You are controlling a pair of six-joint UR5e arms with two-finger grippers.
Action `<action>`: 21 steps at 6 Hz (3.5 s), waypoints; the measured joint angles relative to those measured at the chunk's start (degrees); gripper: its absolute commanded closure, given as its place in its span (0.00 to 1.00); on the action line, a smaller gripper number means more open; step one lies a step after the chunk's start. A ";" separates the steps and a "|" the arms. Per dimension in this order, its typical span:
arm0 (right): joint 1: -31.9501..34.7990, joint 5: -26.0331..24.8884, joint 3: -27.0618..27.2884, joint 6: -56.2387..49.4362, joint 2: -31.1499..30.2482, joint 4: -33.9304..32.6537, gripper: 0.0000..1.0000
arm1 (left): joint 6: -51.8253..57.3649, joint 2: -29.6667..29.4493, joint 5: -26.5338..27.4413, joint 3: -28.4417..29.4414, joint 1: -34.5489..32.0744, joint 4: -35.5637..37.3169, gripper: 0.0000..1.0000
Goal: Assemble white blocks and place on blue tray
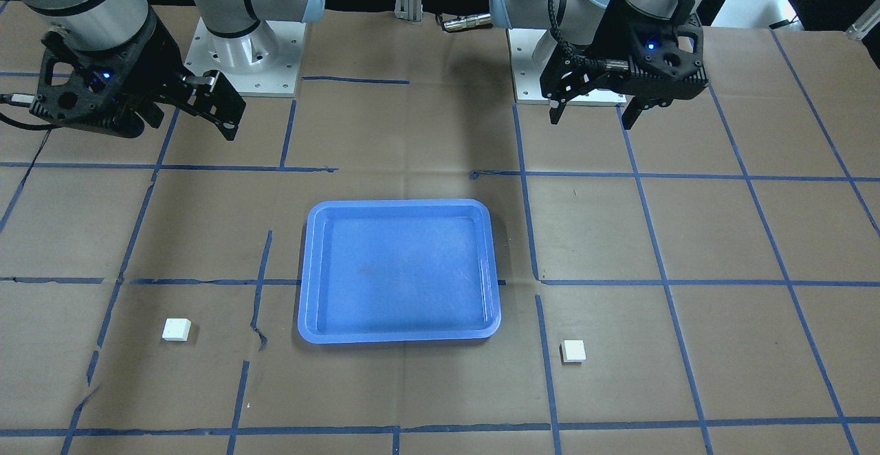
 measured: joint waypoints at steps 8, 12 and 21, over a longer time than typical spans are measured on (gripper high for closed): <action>-2.43 -4.29 0.31 -44.40 0.26 -4.13 0.00 | 4.61 -33.38 -0.44 -1.65 4.91 34.58 0.02; -10.00 -3.90 0.44 -102.14 4.24 -6.33 0.00 | 5.58 -38.65 -0.41 -1.58 4.87 40.96 0.69; -19.23 12.61 13.94 -119.98 18.67 -37.51 0.00 | 26.32 -30.43 -0.31 -3.16 -13.63 36.03 0.74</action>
